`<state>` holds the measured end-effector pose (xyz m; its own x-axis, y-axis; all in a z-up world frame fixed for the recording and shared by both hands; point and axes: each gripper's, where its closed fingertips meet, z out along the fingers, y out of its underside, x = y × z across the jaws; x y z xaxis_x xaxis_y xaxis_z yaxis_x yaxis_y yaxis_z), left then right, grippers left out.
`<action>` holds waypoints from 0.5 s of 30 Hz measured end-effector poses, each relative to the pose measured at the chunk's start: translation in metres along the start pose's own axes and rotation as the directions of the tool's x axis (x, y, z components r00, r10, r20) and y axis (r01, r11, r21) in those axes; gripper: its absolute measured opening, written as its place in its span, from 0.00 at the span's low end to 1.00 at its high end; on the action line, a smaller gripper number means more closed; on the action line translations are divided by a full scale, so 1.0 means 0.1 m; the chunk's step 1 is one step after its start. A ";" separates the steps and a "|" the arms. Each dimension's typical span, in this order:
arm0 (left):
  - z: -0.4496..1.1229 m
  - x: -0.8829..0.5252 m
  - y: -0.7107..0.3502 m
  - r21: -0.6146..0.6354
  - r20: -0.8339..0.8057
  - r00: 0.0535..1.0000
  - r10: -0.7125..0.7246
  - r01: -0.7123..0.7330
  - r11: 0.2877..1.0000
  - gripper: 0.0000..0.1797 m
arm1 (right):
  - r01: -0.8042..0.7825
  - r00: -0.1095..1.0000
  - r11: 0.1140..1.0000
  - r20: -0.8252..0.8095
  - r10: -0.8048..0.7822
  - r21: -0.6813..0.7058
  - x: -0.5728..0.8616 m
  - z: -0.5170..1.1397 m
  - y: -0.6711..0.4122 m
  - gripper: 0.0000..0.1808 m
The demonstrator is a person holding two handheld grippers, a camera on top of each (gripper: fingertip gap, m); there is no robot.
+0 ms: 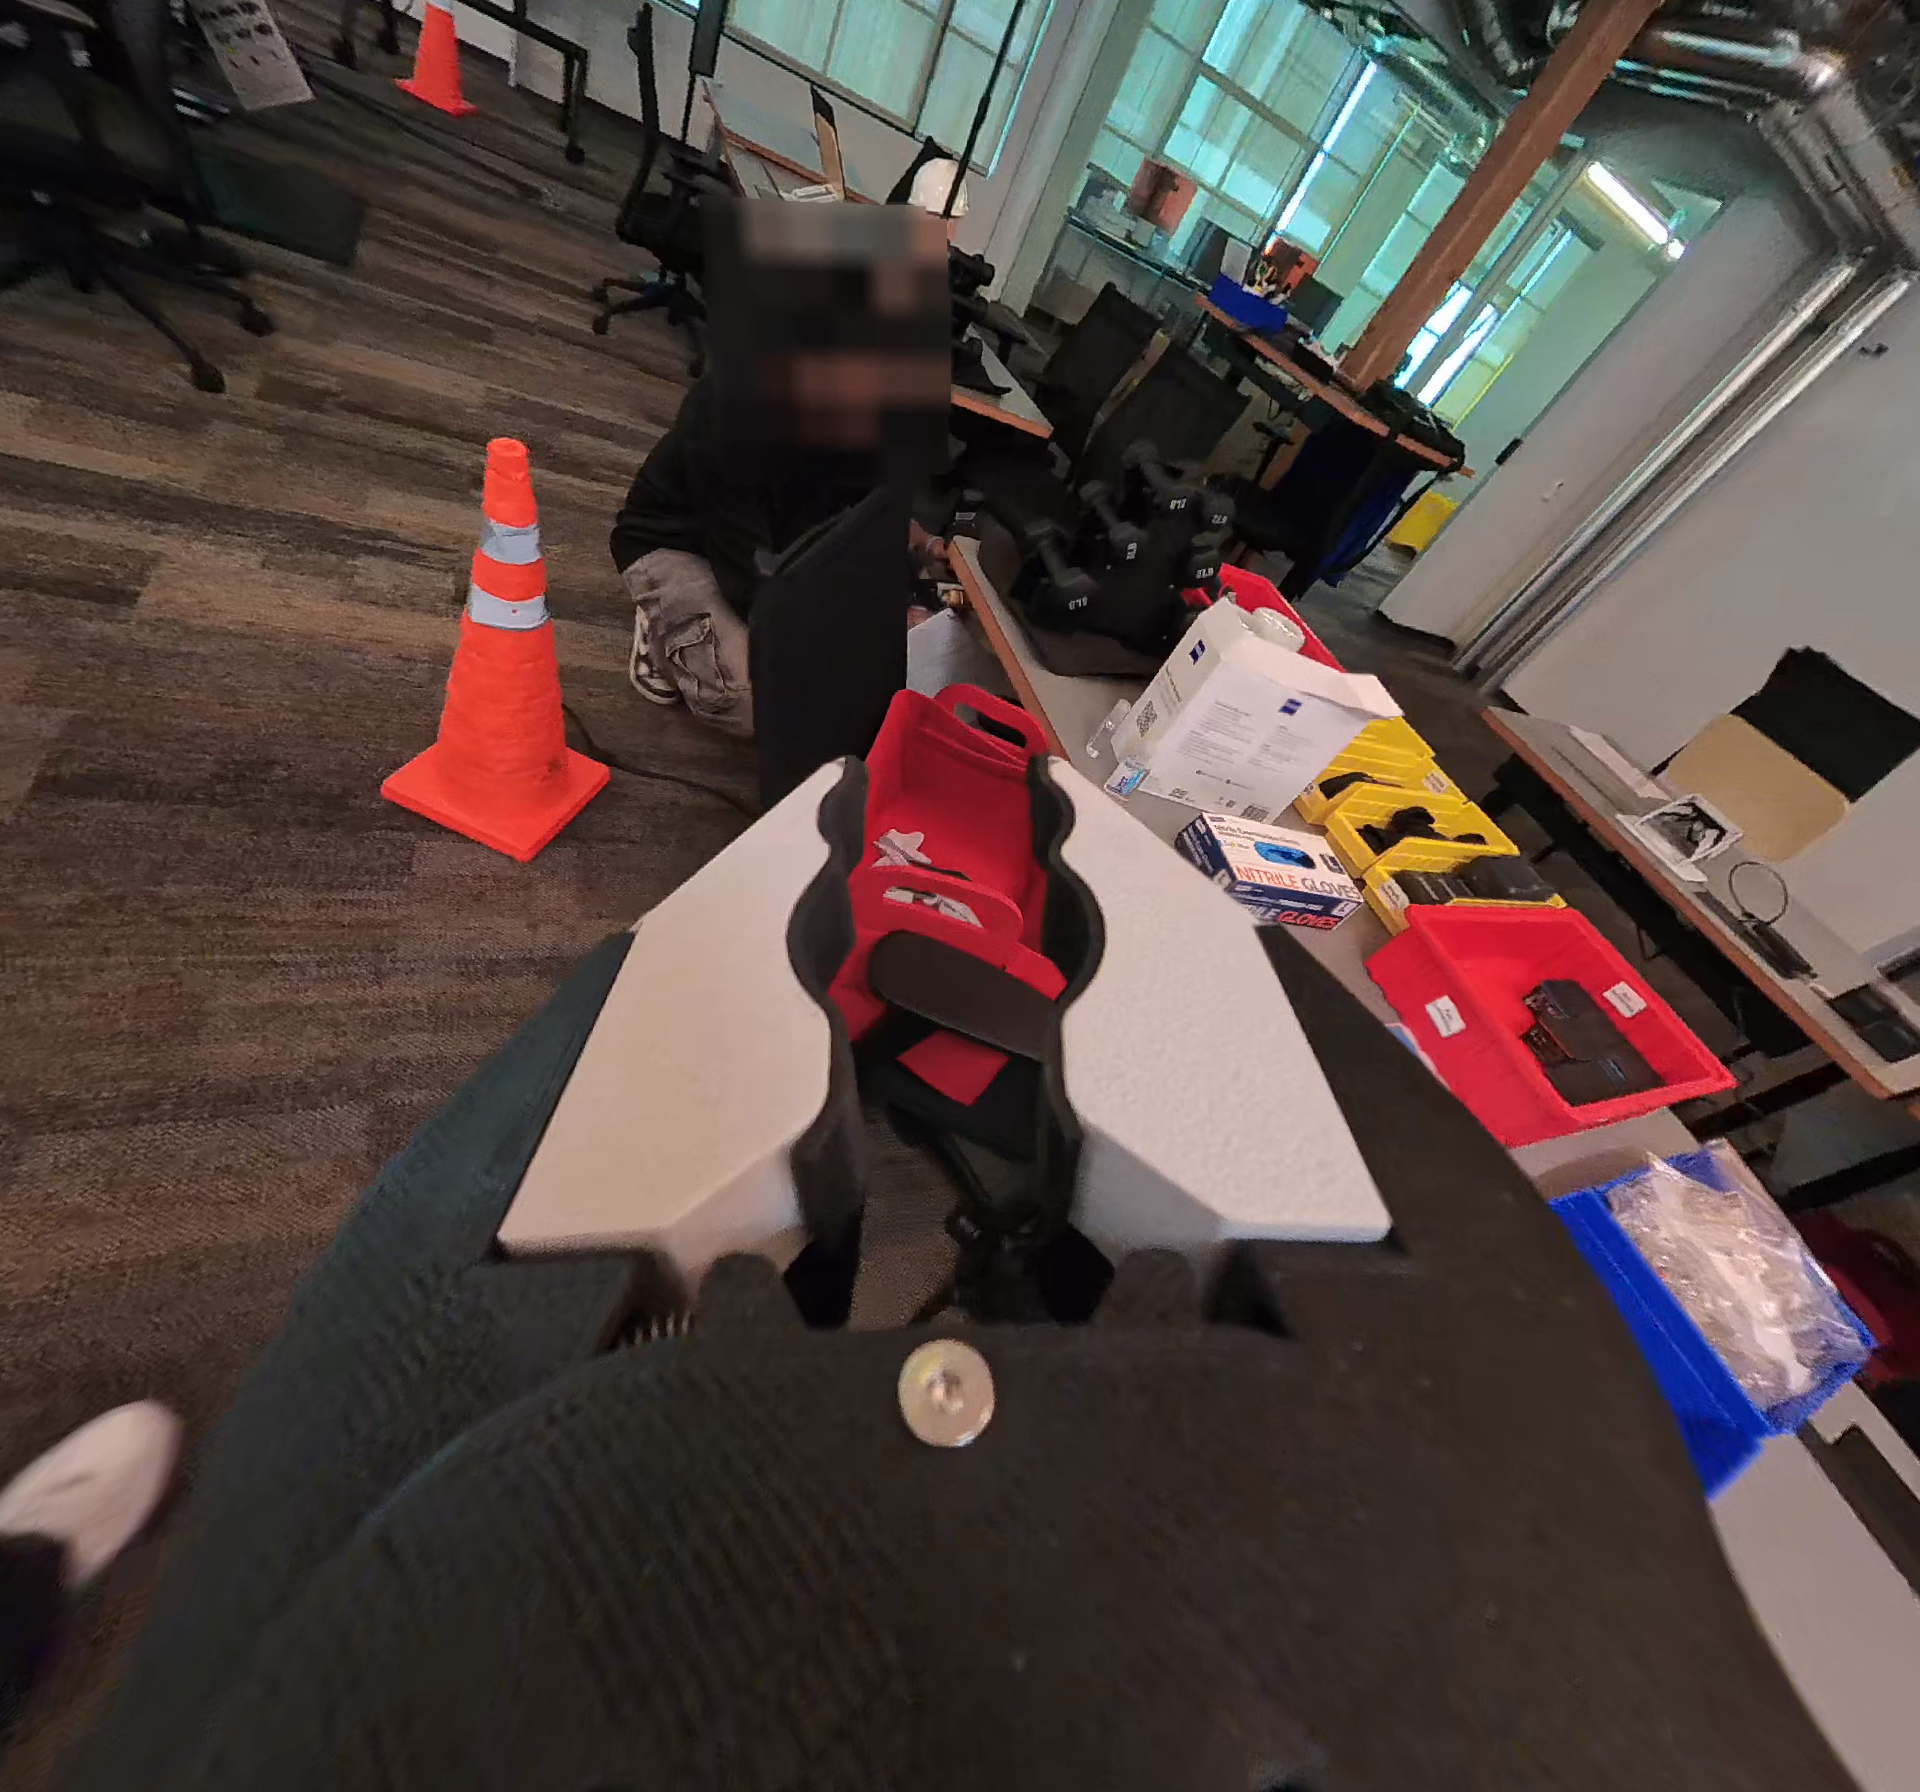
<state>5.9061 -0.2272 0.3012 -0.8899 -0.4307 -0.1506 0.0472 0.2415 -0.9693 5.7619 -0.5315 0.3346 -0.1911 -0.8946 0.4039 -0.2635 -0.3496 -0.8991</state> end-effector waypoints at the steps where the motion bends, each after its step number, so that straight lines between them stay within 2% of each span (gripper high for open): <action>1: 0.19 -0.12 -0.01 -0.002 -0.003 1.000 0.005 -0.005 1.000 0.19 | -0.017 1.000 1.000 -0.011 0.017 0.002 0.04 0.15 0.00 0.17; 4: 0.73 -0.49 -0.06 0.003 -0.006 1.000 0.018 -0.018 1.000 0.19 | -0.049 0.998 0.998 -0.032 0.050 0.031 0.20 0.69 -0.04 0.17; 8: 1.43 -1.03 -0.24 0.077 -0.011 0.998 0.054 -0.053 0.996 0.17 | -0.020 0.993 0.998 -0.114 0.026 0.059 0.56 1.47 -0.09 0.16; 10: 1.81 -1.34 -0.33 0.090 -0.010 0.998 0.063 -0.062 0.994 0.15 | -0.049 0.988 0.998 -0.148 0.053 0.033 0.77 1.85 -0.06 0.16; 12: 2.18 -1.56 -0.41 0.080 -0.063 0.997 0.033 -0.028 0.996 0.18 | -0.077 0.987 0.997 -0.139 0.079 0.020 0.91 2.19 -0.08 0.16; 15: 2.65 -1.84 -0.55 0.091 -0.108 0.994 0.018 -0.008 0.996 0.18 | -0.042 0.980 0.999 -0.197 0.040 -0.002 1.21 2.55 -0.07 0.16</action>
<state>6.1874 -0.3921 0.3302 -0.9327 -0.3296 -0.1465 0.0960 0.1647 -0.9817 5.9815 -0.7084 0.3471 -0.3838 -0.8358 0.3926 -0.2569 -0.3117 -0.9148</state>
